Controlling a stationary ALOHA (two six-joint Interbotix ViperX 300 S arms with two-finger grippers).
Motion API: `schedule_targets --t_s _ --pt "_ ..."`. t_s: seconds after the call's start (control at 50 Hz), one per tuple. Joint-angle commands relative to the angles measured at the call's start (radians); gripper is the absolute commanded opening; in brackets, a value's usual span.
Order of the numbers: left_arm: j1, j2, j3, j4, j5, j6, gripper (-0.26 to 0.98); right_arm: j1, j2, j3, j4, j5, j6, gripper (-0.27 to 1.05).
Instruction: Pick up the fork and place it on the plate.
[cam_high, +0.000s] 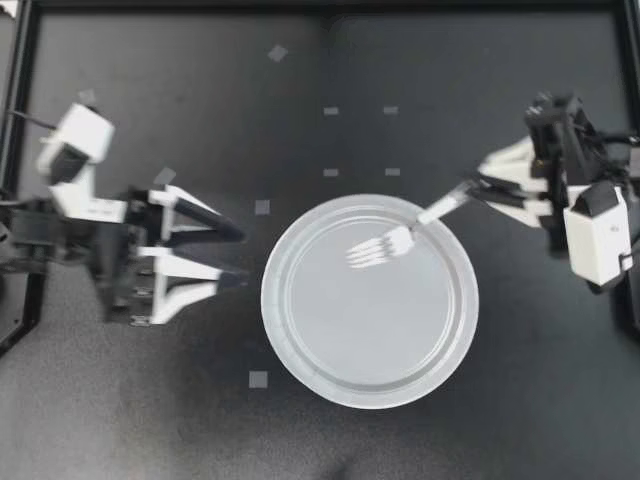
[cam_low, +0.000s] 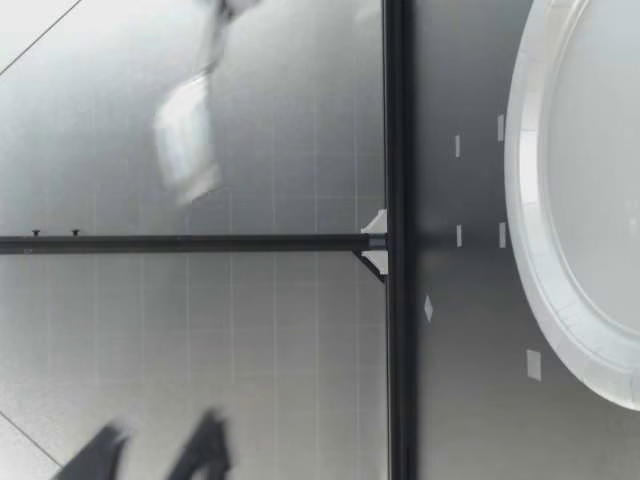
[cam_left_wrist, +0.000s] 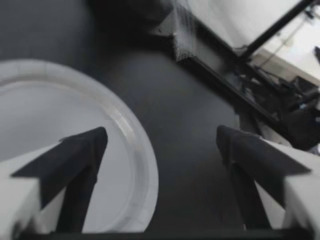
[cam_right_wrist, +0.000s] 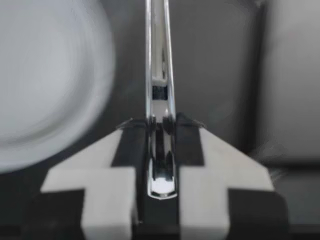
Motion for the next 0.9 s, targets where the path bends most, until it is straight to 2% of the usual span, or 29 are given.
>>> schedule_targets --t_s 0.0,0.08,0.2,0.32,0.48,0.64,0.88 --pt "-0.025 -0.098 -0.014 0.003 0.043 0.075 0.86 0.003 -0.044 0.038 0.021 0.199 0.084 -0.01" --pt "-0.043 -0.091 -0.020 0.003 0.014 0.095 0.86 0.003 -0.040 0.081 0.021 0.273 0.160 -0.02" --pt "-0.072 -0.029 -0.026 0.005 -0.038 0.121 0.86 0.003 -0.008 0.137 0.023 0.270 0.284 -0.01" --pt "-0.100 0.051 -0.046 0.012 -0.103 0.172 0.86 0.003 0.040 0.150 0.023 0.265 0.377 -0.01" --pt "-0.133 0.126 -0.086 0.021 -0.149 0.235 0.85 0.003 0.087 0.155 0.028 0.258 0.397 -0.01" --pt "-0.141 0.153 -0.110 0.026 -0.161 0.256 0.85 0.003 0.147 0.143 0.048 0.258 0.400 -0.01" --pt "-0.140 0.156 -0.098 0.051 -0.215 0.255 0.85 0.003 0.295 0.106 0.060 0.261 0.393 -0.01"
